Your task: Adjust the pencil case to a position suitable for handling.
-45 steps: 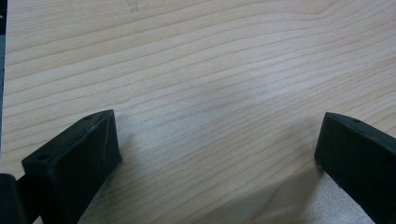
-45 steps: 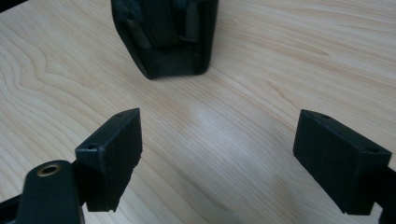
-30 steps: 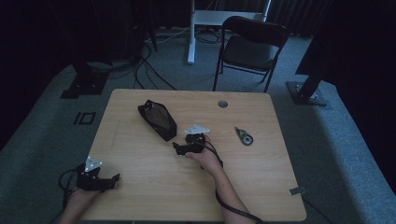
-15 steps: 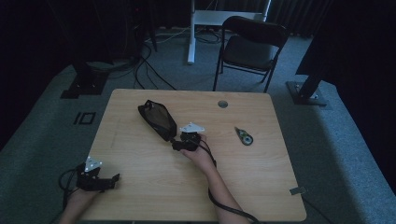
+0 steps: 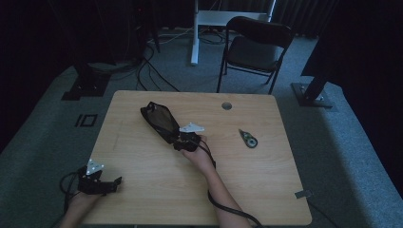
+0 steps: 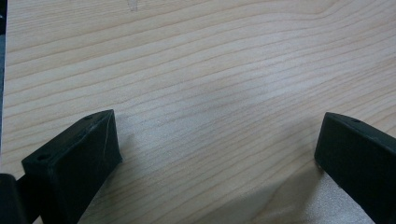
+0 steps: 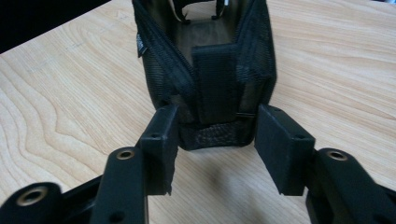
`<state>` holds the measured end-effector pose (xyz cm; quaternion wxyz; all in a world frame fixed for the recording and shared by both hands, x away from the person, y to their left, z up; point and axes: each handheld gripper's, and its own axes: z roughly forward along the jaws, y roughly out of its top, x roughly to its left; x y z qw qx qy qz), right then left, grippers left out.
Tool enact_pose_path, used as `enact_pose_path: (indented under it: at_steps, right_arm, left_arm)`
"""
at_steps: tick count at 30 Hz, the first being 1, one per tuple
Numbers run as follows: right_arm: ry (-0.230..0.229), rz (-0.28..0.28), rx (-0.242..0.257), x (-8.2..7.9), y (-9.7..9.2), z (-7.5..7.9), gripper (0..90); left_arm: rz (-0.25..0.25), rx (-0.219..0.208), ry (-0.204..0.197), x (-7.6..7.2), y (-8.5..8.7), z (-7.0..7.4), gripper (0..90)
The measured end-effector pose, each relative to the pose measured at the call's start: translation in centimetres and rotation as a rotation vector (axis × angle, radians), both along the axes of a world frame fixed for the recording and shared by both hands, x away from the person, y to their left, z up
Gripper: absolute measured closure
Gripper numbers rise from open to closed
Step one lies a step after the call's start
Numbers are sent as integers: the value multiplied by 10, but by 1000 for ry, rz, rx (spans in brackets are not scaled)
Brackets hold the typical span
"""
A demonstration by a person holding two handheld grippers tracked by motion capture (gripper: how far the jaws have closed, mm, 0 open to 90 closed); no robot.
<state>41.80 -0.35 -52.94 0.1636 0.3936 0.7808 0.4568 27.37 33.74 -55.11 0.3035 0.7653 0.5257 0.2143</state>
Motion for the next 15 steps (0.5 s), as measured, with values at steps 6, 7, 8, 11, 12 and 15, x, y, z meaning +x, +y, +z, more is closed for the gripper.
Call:
enact_pose_path:
  at_steps: [6,7,8,11,12,15]
  right_arm:
    - [1,-2,-11,2,2,1,603]
    - [0,-4,-16,3,2,1,613]
    - [0,-3,-17,4,1,1,629]
    - [-6,9,-37,4,0,3,715]
    - [5,12,-31,4,-1,3,719]
    - [7,31,-42,3,-1,4,724]
  left_arm:
    - [0,0,0,0,0,0,0]
    - [0,0,0,0,0,0,0]
    - [0,0,0,0,0,0,0]
    - [0,0,0,0,0,0,0]
    - [0,0,0,0,0,0,0]
    - [0,0,0,0,0,0,0]
